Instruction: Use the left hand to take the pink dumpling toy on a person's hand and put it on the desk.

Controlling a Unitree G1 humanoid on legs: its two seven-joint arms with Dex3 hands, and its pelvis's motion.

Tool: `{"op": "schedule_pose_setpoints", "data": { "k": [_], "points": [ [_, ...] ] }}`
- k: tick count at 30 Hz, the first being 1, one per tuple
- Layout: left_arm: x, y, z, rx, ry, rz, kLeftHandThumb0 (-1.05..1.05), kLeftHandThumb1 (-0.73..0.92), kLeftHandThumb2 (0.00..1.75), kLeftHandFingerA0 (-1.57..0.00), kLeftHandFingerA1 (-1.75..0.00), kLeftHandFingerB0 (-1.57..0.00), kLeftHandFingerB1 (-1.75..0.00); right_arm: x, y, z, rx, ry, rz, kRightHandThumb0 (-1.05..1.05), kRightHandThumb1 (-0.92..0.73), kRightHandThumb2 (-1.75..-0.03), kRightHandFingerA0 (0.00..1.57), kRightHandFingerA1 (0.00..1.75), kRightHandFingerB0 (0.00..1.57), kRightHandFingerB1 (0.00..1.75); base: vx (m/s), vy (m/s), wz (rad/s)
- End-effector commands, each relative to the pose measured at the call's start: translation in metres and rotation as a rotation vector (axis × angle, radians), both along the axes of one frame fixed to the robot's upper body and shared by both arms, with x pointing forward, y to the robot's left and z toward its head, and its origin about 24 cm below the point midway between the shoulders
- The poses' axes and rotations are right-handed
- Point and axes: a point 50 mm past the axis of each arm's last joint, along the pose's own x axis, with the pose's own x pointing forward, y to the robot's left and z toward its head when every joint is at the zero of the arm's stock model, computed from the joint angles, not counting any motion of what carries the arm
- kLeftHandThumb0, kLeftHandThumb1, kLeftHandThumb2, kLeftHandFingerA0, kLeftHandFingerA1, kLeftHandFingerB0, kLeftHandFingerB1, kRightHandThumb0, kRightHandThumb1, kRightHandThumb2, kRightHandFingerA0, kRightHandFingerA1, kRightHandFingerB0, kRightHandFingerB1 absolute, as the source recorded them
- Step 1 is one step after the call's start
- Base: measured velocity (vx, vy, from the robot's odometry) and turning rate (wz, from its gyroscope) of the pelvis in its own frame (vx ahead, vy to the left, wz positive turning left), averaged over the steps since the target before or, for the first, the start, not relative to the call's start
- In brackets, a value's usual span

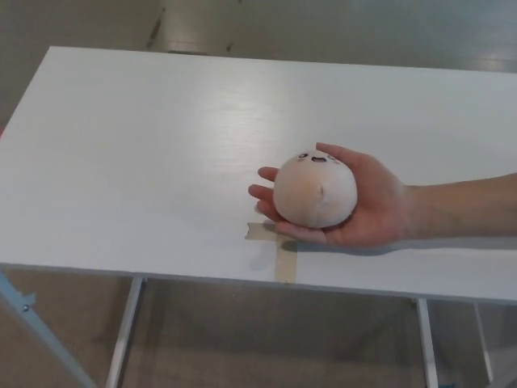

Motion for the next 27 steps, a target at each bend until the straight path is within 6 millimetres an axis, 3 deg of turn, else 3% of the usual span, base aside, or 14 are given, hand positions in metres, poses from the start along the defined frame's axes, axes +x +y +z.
{"op": "schedule_pose_setpoints", "data": {
  "k": [1, 2, 3, 5, 9, 14, 17, 22, 23, 27],
  "points": [
    [-0.007, -0.005, -0.002, -0.004, -0.048, -0.029, -0.31, 0.62, 0.59, -0.76, -0.49, -0.47, -0.38, -0.015, 0.0, -0.005, 0.005, 0.029, -0.007, -0.23, -0.7, -0.61, 0.65, 0.45, 0.52, 0.41, 0.0, 0.0, 0.0],
    [-0.004, -0.007, 0.001, 0.012, -0.094, -0.077, -0.42, 0.5, 0.74, -0.65, -0.56, -0.42, -0.48, -0.017, 0.002, -0.006, 0.012, 0.032, -0.009, -0.23, -0.7, -0.61, 0.64, 0.45, 0.53, 0.42, 0.0, 0.0, 0.0],
    [0.0, -0.011, 0.006, 0.033, -0.168, -0.161, -0.35, 0.57, 0.57, -0.6, -0.43, -0.47, -0.38, -0.017, 0.004, -0.007, 0.02, 0.031, -0.014, -0.24, -0.7, -0.61, 0.64, 0.45, 0.53, 0.41, 0.0, 0.0, 0.0],
    [0.005, -0.013, 0.016, 0.036, -0.253, -0.239, -0.41, 0.53, 0.56, -0.52, -0.4, -0.46, -0.37, -0.015, 0.005, -0.007, 0.022, 0.026, -0.018, -0.24, -0.71, -0.61, 0.66, 0.45, 0.53, 0.42, 0.0, 0.0, 0.0],
    [0.006, -0.016, 0.043, 0.027, -0.44, -0.31, -0.51, 0.49, 0.55, -0.48, -0.39, -0.43, -0.35, -0.006, 0.006, -0.004, 0.025, 0.009, -0.019, -0.25, -0.71, -0.61, 0.65, 0.45, 0.53, 0.41, 0.0, 0.0, 0.0],
    [-0.012, -0.025, 0.08, 0.022, -0.62, -0.371, -0.55, 0.5, 0.56, -0.48, -0.39, -0.4, -0.34, -0.005, 0.005, -0.003, 0.025, 0.004, -0.025, -0.24, -0.71, -0.61, 0.64, 0.45, 0.51, 0.41, 0.0, 0.0, 0.0],
    [-0.033, -0.035, 0.135, 0.052, -0.833, -0.471, -0.57, 0.49, 0.56, -0.49, -0.39, -0.36, -0.33, -0.003, 0.006, -0.003, 0.018, 0.009, 0.002, -0.23, -0.71, -0.61, 0.63, 0.45, 0.5, 0.41, 0.0, 0.0, 0.0],
    [-0.047, -0.045, 0.182, 0.06, -0.997, -0.54, -0.56, 0.48, 0.55, -0.49, -0.39, -0.35, -0.32, -0.004, 0.006, -0.004, 0.021, 0.009, -0.005, -0.23, -0.71, -0.61, 0.63, 0.45, 0.51, 0.41, 0.0, 0.0, 0.0],
    [-0.053, -0.048, 0.2, 0.064, -1.073, -0.558, -0.55, 0.47, 0.55, -0.49, -0.4, -0.34, -0.33, -0.005, 0.005, -0.004, 0.019, 0.014, -0.006, -0.23, -0.71, -0.61, 0.64, 0.45, 0.52, 0.41, 0.0, 0.0, 0.0],
    [-0.056, -0.055, 0.23, 0.079, -1.208, -0.592, -0.54, 0.46, 0.54, -0.5, -0.41, -0.34, -0.33, -0.004, 0.004, -0.003, 0.016, 0.013, -0.001, -0.23, -0.71, -0.61, 0.64, 0.45, 0.52, 0.41, 0.0, 0.0, 0.0]
  ]
}}
